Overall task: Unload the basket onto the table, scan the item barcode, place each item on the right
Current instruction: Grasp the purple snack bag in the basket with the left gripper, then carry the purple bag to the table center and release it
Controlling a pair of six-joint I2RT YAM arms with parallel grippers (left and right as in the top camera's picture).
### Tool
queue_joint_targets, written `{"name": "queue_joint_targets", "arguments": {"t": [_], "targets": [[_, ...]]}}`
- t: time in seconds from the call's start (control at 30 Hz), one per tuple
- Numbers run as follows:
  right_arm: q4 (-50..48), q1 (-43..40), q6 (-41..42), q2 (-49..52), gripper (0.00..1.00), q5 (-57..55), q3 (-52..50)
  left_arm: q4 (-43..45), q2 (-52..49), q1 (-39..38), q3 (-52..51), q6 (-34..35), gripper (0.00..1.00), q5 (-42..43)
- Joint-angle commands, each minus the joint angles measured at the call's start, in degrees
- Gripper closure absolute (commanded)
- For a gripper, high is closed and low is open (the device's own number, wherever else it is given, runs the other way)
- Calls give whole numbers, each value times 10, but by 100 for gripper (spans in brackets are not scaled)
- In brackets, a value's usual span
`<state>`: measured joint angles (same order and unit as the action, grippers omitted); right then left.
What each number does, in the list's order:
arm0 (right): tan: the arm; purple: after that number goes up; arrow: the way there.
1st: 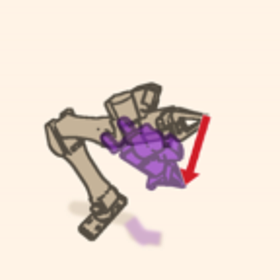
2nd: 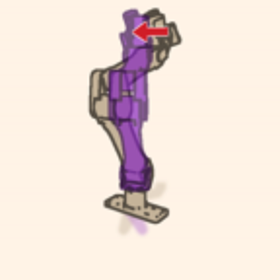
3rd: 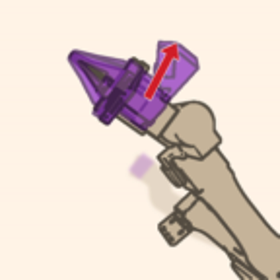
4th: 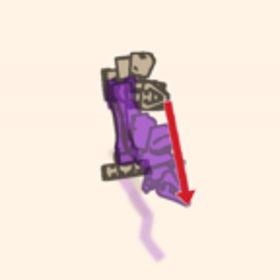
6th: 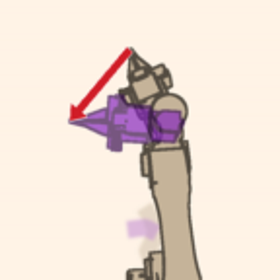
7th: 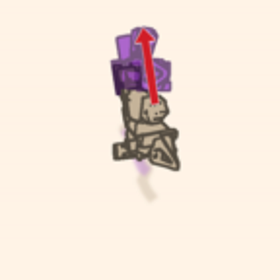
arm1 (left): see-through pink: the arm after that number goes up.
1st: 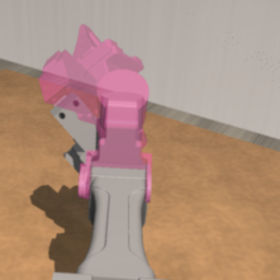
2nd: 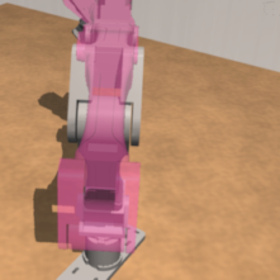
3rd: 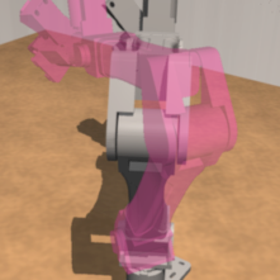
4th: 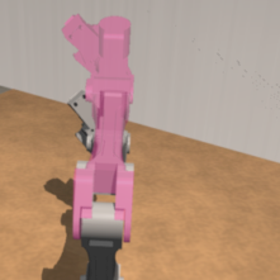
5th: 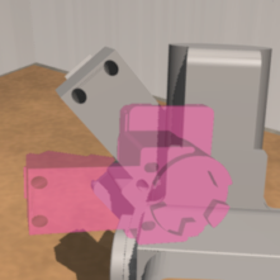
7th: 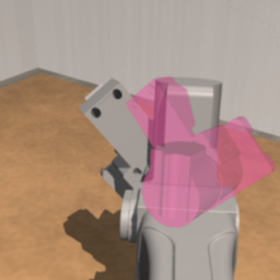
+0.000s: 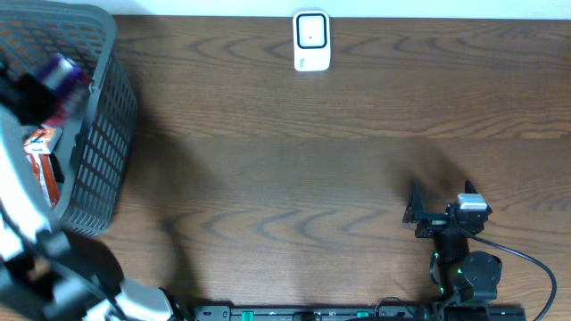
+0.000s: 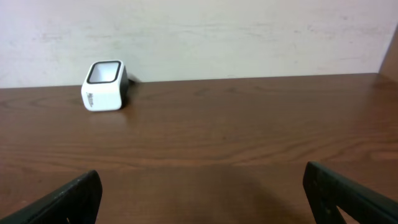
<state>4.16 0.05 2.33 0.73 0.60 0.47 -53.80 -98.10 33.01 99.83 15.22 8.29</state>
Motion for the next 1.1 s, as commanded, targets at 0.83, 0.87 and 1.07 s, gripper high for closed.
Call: {"name": "queue_joint_targets", "arguments": {"t": [0.83,0.87,1.07], "targets": [[2,-4,-5,-1,1,-3,-2,-9,374,-329,7,20,93,3],[2,-5,-5,-1,1,-3,-2,-9,372,-353,7,13,93,3],[2,-4,-5,-1,1,-3,-2,-17,345,-467,7,5,93,3]]}}
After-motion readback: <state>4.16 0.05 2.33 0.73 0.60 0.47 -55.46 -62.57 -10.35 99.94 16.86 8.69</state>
